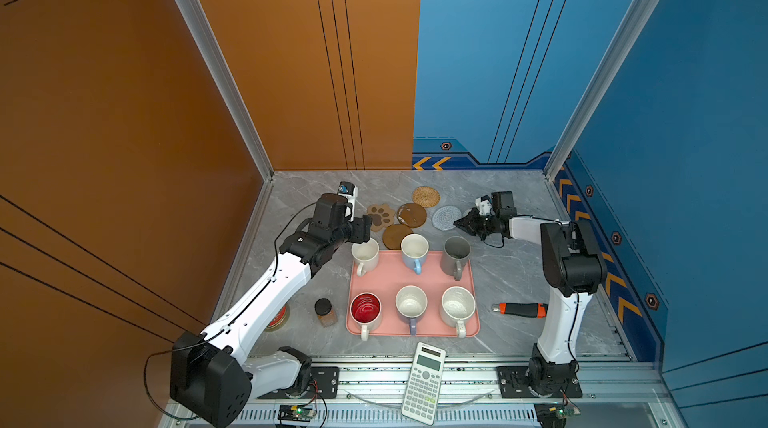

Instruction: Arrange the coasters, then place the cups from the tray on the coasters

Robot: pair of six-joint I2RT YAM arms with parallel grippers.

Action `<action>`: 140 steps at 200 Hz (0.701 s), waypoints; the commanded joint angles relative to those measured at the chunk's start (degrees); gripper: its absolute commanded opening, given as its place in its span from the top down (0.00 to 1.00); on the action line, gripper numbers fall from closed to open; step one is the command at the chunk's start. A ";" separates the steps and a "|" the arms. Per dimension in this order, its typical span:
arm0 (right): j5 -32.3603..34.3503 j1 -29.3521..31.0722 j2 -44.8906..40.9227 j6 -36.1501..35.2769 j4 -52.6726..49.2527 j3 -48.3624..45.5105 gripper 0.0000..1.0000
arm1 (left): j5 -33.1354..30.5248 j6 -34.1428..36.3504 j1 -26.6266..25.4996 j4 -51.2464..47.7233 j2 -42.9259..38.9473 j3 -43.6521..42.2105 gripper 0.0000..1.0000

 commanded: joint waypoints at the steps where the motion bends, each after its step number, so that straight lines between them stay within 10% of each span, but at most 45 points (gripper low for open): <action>1: -0.97 0.48 1.26 -0.12 -2.83 1.85 0.88 | -1.06 0.93 -0.49 -1.80 -0.36 1.10 0.24; 59: 0.19 -0.07 -1.55 -1.53 -5.72 2.05 0.67 | -1.50 1.12 -0.42 -2.09 -0.67 1.01 0.24; 140: 3.67 -3.26 -10.52 -8.16 -17.78 6.33 0.63 | -1.45 0.93 -0.45 -1.27 1.41 2.08 0.24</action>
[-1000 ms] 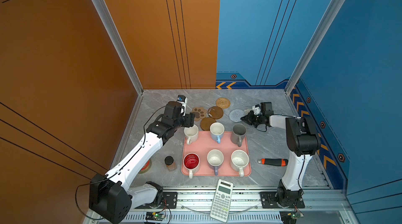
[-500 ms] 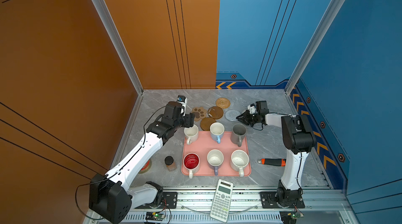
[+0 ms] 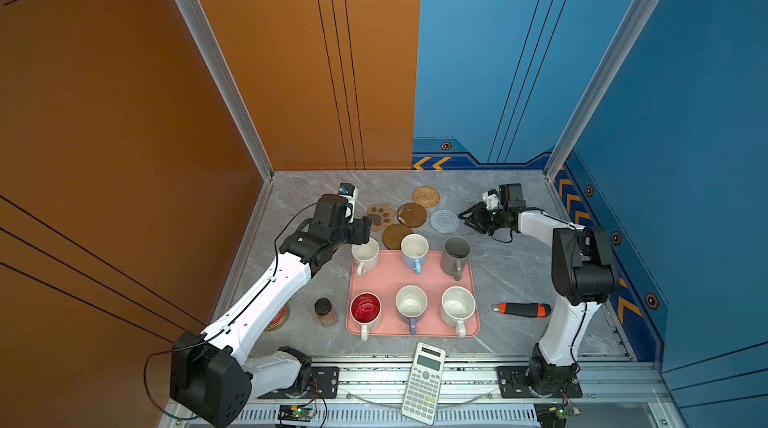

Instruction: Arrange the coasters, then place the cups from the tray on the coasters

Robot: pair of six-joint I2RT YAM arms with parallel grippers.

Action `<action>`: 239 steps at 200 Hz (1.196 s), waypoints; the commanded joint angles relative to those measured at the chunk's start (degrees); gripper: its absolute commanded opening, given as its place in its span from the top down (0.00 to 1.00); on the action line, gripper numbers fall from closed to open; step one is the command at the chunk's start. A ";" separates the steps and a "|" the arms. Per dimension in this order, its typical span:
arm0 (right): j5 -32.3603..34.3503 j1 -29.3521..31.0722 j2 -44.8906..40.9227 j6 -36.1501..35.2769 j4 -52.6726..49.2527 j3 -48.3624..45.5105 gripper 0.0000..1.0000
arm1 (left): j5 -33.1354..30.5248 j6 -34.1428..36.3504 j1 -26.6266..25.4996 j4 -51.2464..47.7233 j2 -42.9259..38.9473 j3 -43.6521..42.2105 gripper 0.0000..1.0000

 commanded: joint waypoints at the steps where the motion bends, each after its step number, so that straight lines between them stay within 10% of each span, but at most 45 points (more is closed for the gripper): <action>1: 2.72 -0.63 -2.89 -4.43 -7.17 3.23 0.63 | -1.26 0.67 -0.46 -0.12 1.33 2.14 0.24; 122: 16.52 0.32 5.36 -14.97 -27.32 18.50 0.93 | -2.00 4.19 -0.44 -7.84 14.40 16.10 0.24; 239: 16.88 1.67 -2.28 -15.32 -27.57 13.99 0.75 | -9.03 12.85 -1.90 -37.25 56.05 62.37 0.21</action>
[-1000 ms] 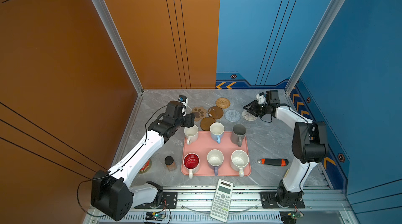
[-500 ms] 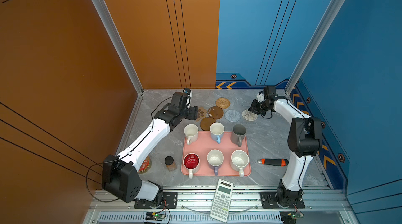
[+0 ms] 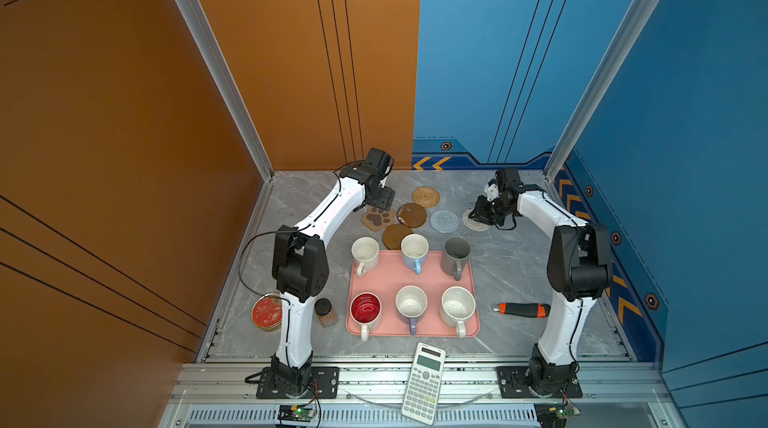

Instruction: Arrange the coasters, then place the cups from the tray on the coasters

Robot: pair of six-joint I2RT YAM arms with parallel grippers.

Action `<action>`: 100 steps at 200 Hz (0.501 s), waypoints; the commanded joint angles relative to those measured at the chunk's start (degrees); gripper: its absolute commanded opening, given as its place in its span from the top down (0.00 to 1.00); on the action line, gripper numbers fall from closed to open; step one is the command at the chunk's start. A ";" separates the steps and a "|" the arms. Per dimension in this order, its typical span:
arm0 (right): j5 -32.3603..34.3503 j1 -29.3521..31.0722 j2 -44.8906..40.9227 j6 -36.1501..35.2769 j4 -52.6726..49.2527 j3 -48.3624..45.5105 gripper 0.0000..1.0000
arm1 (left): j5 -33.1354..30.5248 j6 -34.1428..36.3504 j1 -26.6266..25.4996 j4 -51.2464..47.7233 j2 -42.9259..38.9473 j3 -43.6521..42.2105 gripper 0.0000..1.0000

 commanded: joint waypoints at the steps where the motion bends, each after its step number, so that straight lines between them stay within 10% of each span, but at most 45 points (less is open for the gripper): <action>1: 1.19 -0.20 -5.33 -0.81 -1.70 -1.30 0.74 | -2.55 2.82 -1.26 -7.72 4.50 5.90 0.21; 100: 0.38 -1.39 -14.84 -0.46 -1.62 -7.30 0.64 | -3.53 2.32 -1.93 -7.75 16.78 14.81 0.20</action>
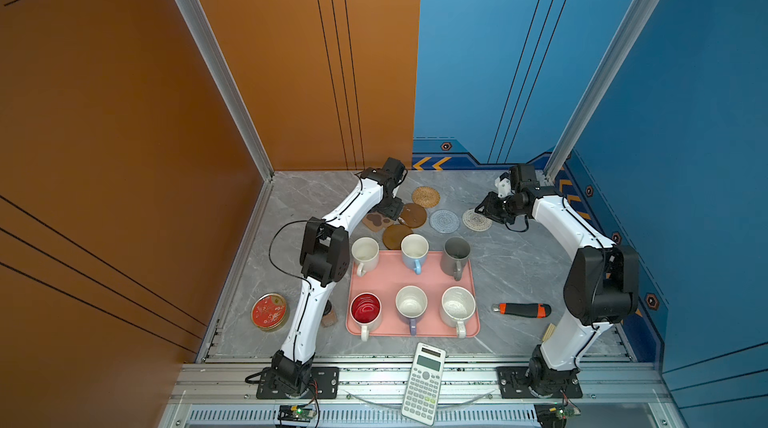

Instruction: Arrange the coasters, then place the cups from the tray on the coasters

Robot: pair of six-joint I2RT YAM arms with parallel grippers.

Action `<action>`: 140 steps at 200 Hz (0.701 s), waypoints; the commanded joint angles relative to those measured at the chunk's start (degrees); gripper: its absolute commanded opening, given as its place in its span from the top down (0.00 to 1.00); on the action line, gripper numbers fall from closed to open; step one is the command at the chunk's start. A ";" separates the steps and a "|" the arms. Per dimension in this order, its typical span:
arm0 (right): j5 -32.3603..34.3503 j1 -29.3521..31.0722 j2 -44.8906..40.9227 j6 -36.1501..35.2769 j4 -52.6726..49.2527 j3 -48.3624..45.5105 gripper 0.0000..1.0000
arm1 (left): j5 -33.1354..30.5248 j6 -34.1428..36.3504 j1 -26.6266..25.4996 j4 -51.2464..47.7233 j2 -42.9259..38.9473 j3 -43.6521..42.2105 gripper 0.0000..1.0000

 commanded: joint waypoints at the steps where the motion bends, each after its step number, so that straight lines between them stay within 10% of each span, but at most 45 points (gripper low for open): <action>1: 0.00 -0.50 -2.99 -0.43 -1.23 -1.84 0.64 | -2.56 -0.31 -0.37 -1.89 2.58 3.33 0.20; 140: -0.17 -3.05 -11.21 0.58 -1.13 -8.05 0.61 | -3.33 -3.46 -0.91 -1.78 12.40 11.59 0.20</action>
